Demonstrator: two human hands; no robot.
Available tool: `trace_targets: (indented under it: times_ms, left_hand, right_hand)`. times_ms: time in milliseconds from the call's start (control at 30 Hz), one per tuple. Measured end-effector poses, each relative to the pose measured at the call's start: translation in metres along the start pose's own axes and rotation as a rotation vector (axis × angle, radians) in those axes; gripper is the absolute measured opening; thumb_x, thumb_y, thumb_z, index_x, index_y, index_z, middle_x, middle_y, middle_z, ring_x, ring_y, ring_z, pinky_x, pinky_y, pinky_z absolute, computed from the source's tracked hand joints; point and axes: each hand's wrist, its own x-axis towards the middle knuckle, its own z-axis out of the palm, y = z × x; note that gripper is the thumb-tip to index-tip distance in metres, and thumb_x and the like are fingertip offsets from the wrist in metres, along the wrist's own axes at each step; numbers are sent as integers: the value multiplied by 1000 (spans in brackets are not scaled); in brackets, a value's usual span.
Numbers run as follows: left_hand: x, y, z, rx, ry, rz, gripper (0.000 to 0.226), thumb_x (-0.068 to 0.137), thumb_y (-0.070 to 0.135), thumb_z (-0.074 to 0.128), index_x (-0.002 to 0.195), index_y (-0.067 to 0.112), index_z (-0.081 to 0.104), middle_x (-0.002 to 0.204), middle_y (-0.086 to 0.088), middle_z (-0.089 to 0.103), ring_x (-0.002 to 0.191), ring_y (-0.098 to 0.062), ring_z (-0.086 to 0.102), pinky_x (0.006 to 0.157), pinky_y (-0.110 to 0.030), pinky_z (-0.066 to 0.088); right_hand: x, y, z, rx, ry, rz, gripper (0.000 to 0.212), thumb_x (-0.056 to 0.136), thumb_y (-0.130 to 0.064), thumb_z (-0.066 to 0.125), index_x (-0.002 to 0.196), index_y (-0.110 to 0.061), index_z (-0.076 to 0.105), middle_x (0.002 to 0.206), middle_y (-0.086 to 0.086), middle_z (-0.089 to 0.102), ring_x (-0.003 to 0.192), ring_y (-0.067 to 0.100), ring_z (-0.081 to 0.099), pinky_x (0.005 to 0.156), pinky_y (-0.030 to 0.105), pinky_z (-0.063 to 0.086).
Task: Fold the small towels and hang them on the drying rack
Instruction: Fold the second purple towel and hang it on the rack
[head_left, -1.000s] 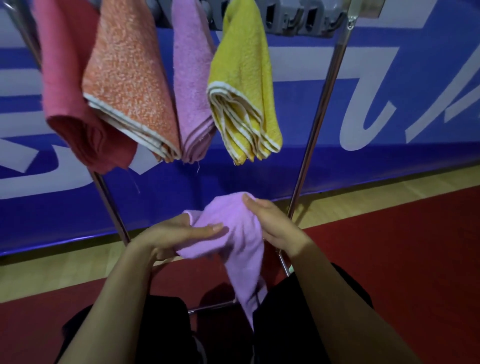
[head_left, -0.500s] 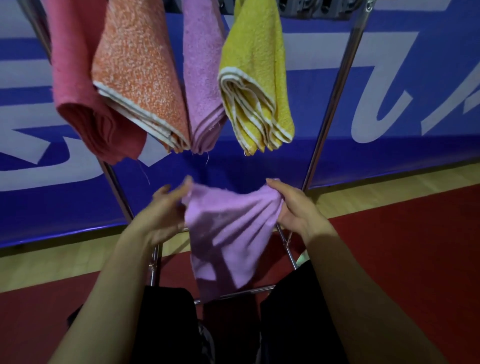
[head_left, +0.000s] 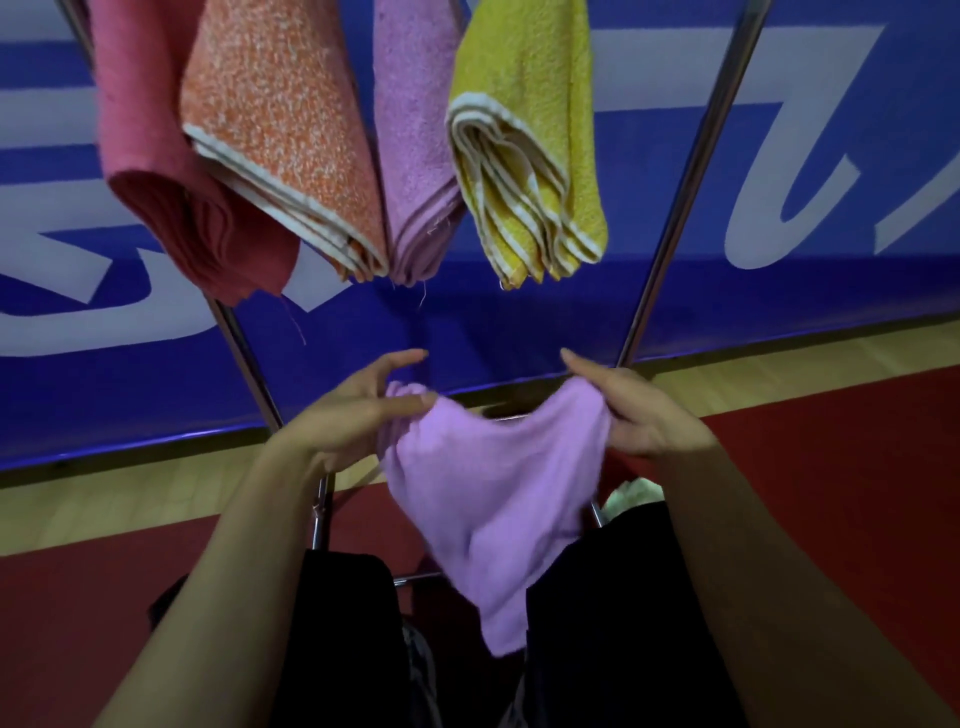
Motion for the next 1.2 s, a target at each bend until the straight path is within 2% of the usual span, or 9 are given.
trace_targets:
  times_ms: [133, 233, 300, 367, 500, 633, 733, 1067, 1200]
  left_hand:
    - [7, 7, -6, -292, 154, 50, 32, 100, 18, 65, 132, 17, 59, 113, -11, 73, 83, -17, 74, 67, -32, 61]
    - [-1, -6, 3, 95, 20, -86, 37, 97, 16, 71, 131, 20, 57, 86, -2, 73, 67, -13, 69, 64, -30, 59]
    - [2, -6, -2, 29, 169, -1, 55, 95, 9, 73, 142, 24, 48, 97, -3, 76, 79, -19, 73, 71, -36, 62]
    - [8, -1, -12, -205, 290, 84, 54, 97, 14, 71, 142, 26, 43, 108, -7, 74, 84, -24, 72, 69, -40, 63]
    - [8, -11, -2, 55, 169, -9, 44, 99, 15, 69, 141, 20, 54, 106, -15, 71, 87, -26, 68, 77, -42, 61]
    - [6, 0, -23, -186, 523, 115, 27, 107, 10, 53, 129, 21, 63, 101, -14, 65, 80, -27, 61, 68, -40, 53]
    - [3, -1, -44, -33, 622, 149, 22, 109, 18, 52, 125, 19, 67, 107, -16, 64, 79, -26, 62, 59, -36, 55]
    - [5, -17, -60, 392, 382, -152, 27, 95, 11, 74, 122, 10, 67, 110, -21, 73, 100, -38, 72, 92, -51, 59]
    - [8, -24, -67, 729, 356, -209, 29, 90, 26, 81, 116, 20, 69, 112, -12, 73, 99, -33, 70, 88, -47, 60]
  right_hand:
    - [8, 3, -5, 133, -125, 31, 54, 104, -50, 46, 136, -10, 63, 121, 13, 71, 112, 25, 69, 93, 36, 59]
    - [7, 16, 1, -198, -40, 82, 40, 93, -49, 68, 102, -10, 69, 96, 19, 63, 80, 26, 67, 68, 32, 57]
    - [13, 7, -12, -75, 68, -83, 23, 86, -29, 81, 85, -16, 62, 86, 16, 56, 72, 24, 61, 67, 33, 52]
    - [13, 1, -19, 118, 51, -176, 10, 93, -18, 73, 91, -18, 63, 90, 14, 62, 77, 20, 64, 70, 32, 54]
    - [13, 15, -12, -306, 165, -95, 35, 90, -30, 77, 110, -3, 69, 87, 14, 67, 73, 22, 61, 59, 25, 44]
    - [10, -1, -20, -6, 356, -265, 30, 94, -12, 71, 122, -12, 62, 86, 8, 68, 66, 13, 64, 53, 23, 52]
    - [10, 4, -26, -159, 401, -274, 27, 95, -13, 70, 121, -10, 66, 99, 11, 71, 74, 17, 66, 59, 24, 54]
    - [-3, -5, -6, -133, 256, -532, 24, 98, -18, 68, 121, -16, 68, 81, -3, 74, 79, 10, 68, 72, 27, 55]
    - [-13, -8, 7, -142, 168, -615, 28, 99, -16, 66, 127, -14, 65, 78, 0, 68, 78, 12, 60, 75, 30, 49]
